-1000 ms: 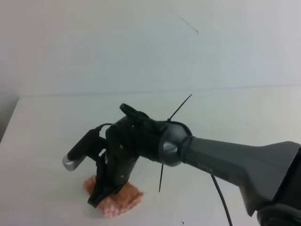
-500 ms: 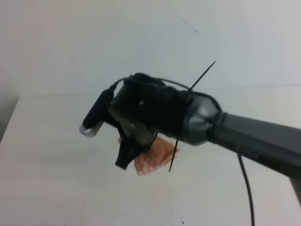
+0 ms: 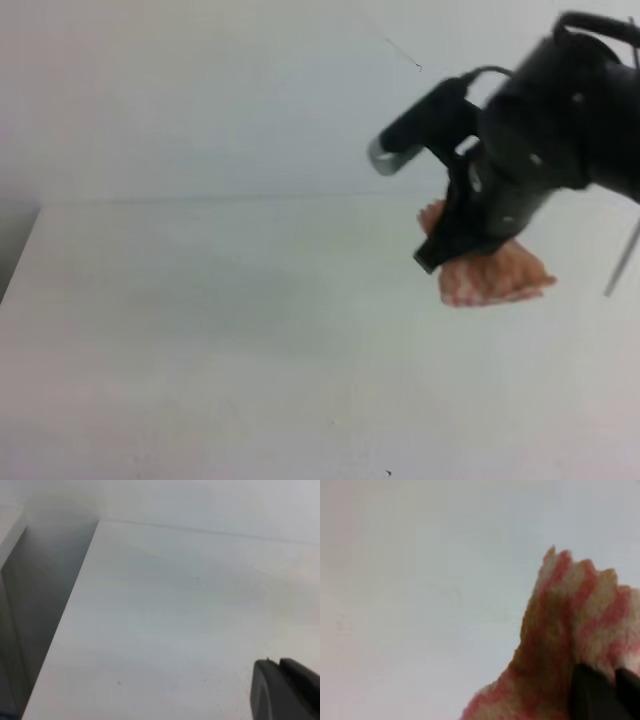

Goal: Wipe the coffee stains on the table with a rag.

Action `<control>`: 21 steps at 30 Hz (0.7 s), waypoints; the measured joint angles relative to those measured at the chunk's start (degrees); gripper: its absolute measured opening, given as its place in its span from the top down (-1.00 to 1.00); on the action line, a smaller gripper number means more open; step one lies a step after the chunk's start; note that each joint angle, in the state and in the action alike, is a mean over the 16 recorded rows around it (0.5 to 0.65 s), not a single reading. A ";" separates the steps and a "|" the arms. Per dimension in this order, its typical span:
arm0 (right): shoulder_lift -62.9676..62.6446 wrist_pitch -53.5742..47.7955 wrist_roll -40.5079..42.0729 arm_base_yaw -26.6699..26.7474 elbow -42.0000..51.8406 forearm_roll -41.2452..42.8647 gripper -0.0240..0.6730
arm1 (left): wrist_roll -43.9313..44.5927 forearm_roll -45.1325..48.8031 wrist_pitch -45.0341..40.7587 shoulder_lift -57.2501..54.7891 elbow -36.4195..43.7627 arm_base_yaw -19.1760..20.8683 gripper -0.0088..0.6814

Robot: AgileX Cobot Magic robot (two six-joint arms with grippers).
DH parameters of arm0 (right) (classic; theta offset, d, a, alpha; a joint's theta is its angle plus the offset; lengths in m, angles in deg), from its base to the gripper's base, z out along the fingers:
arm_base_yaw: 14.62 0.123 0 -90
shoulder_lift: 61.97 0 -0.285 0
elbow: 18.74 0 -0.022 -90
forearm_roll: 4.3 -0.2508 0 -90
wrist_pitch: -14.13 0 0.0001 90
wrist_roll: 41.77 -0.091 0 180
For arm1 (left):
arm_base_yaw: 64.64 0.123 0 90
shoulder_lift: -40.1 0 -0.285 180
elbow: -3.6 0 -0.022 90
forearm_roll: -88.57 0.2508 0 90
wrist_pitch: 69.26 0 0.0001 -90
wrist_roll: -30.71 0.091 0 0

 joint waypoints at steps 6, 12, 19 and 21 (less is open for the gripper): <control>-6.60 18.70 -9.06 -3.20 19.56 -0.36 0.94 | 0.00 0.00 0.00 0.00 0.00 0.00 0.97; -6.80 31.33 -15.25 -3.75 30.43 0.73 0.93 | 0.00 0.00 0.00 0.00 0.00 0.00 0.97; -2.32 32.72 -17.25 -3.80 32.04 0.06 0.69 | 0.00 0.00 0.00 0.00 0.00 0.00 0.97; -1.58 32.77 -17.27 -3.81 32.04 -0.55 0.55 | 0.00 0.00 0.00 0.00 0.00 0.00 0.97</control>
